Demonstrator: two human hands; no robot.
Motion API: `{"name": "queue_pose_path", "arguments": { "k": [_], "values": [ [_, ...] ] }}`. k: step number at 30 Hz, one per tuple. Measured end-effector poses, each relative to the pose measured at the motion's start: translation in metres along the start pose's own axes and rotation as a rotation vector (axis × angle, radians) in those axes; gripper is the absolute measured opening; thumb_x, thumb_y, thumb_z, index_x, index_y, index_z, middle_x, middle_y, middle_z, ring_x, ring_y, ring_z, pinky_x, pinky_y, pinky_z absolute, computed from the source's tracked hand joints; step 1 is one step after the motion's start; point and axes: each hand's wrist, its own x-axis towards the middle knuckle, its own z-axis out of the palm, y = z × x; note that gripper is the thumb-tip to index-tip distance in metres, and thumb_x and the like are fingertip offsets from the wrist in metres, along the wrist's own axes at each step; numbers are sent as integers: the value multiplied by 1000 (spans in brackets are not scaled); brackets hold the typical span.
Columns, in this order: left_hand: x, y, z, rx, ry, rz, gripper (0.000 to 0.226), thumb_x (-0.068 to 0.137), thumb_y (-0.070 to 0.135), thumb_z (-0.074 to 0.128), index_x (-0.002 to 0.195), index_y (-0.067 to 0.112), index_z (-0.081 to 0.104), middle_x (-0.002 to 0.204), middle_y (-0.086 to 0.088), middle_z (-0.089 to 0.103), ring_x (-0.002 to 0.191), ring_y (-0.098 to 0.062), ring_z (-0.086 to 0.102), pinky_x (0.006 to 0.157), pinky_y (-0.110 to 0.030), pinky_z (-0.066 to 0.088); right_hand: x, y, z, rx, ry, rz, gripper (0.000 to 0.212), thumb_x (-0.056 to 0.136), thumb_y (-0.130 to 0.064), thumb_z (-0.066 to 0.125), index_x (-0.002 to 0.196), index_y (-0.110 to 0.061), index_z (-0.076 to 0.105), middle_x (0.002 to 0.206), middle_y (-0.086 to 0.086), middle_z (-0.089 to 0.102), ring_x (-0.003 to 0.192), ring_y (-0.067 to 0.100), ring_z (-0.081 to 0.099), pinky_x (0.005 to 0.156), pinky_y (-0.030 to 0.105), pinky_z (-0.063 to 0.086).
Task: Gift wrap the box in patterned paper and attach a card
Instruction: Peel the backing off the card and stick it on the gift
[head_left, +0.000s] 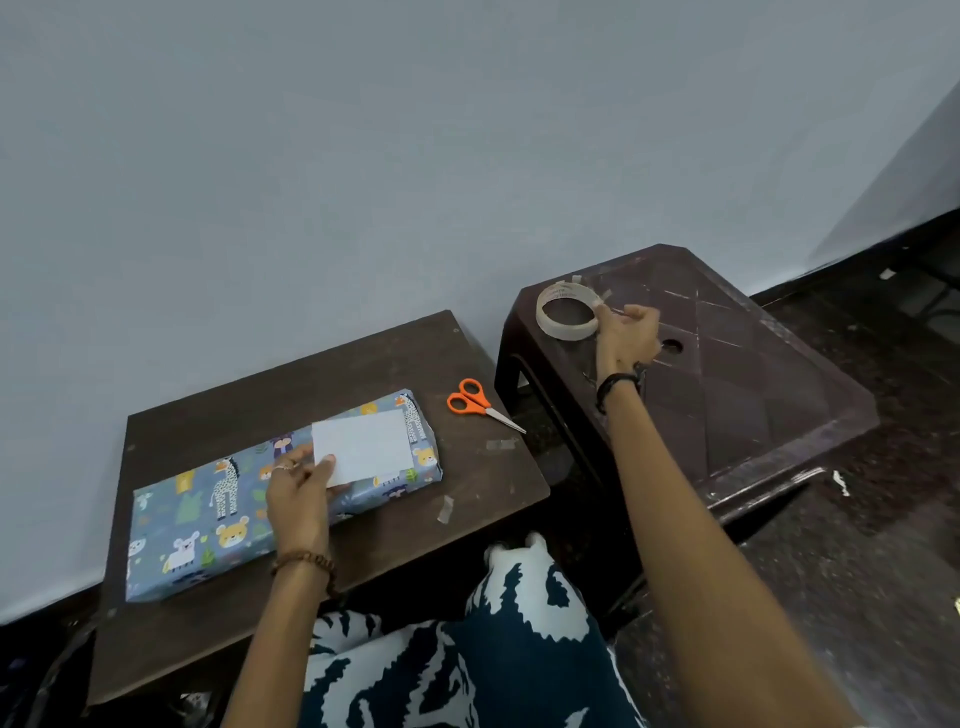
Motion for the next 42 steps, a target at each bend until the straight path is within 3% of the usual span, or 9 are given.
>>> {"name": "queue_pose_path", "arguments": {
  "k": [5, 8, 13, 18, 24, 28, 32, 36, 42],
  "values": [
    [1, -9, -2, -47, 29, -16, 21, 91, 0, 53, 111, 3, 51, 115, -12, 55, 84, -21, 58, 48, -6, 49, 16, 0, 12, -67, 32, 25, 31, 77, -5, 66, 107, -8, 56, 93, 2, 56, 77, 20, 57, 72, 35, 54],
    [6, -10, -3, -79, 33, -41, 31, 90, 1, 54, 120, -3, 50, 109, -10, 55, 96, -28, 58, 50, -6, 50, 15, 9, 13, -86, 59, -30, 29, 75, 4, 59, 100, -10, 60, 85, 3, 59, 75, 20, 60, 70, 42, 56],
    [7, -11, -4, -98, 22, -47, 31, 90, 2, 55, 121, -3, 49, 107, -8, 55, 100, -23, 55, 55, -9, 52, 2, 19, 11, -372, -10, -255, 25, 86, -5, 50, 100, -15, 68, 101, 9, 67, 96, 24, 61, 75, 30, 47],
    [4, -9, -2, -107, 14, -54, 33, 90, 2, 55, 122, -3, 49, 107, -9, 55, 101, -22, 55, 81, -30, 49, -6, 14, 4, -574, -92, -378, 30, 94, -8, 42, 113, -10, 66, 121, 13, 54, 105, 29, 55, 84, 30, 41],
    [4, -9, -2, -99, 34, -27, 30, 90, 3, 55, 119, -2, 50, 102, -8, 56, 99, -21, 55, 60, -13, 54, -7, 11, -2, -769, -173, -494, 32, 94, -4, 38, 111, -4, 66, 117, 20, 47, 91, 42, 56, 75, 39, 43],
    [5, -8, -1, -106, 38, -65, 23, 90, 2, 55, 113, 1, 52, 104, -7, 55, 100, -20, 53, 58, -13, 53, -13, 11, -7, -835, -239, -522, 36, 92, -8, 41, 123, -10, 58, 126, 23, 49, 104, 39, 54, 80, 40, 43],
    [12, 0, -4, -126, -3, -166, 14, 90, 2, 51, 83, 14, 48, 95, -4, 54, 96, -20, 49, 45, -12, 49, -59, 0, 0, -626, -165, -548, 43, 89, -7, 45, 130, -19, 52, 110, 13, 61, 97, 27, 58, 71, 31, 41],
    [30, 8, -4, -138, -76, -233, 22, 91, 3, 46, 76, 18, 41, 106, -10, 49, 100, -24, 47, 43, -19, 51, -141, 11, 37, -31, -516, -382, 40, 86, -5, 57, 125, -14, 56, 77, -8, 64, 70, 3, 60, 70, 28, 51],
    [37, 4, -9, -245, -81, -138, 25, 91, -1, 42, 77, 20, 42, 86, 2, 53, 80, -12, 52, 56, -26, 44, -204, 34, 68, 106, -790, -356, 50, 82, 0, 62, 121, -28, 50, 78, -2, 68, 77, 13, 66, 72, 34, 57]
  ]
}}
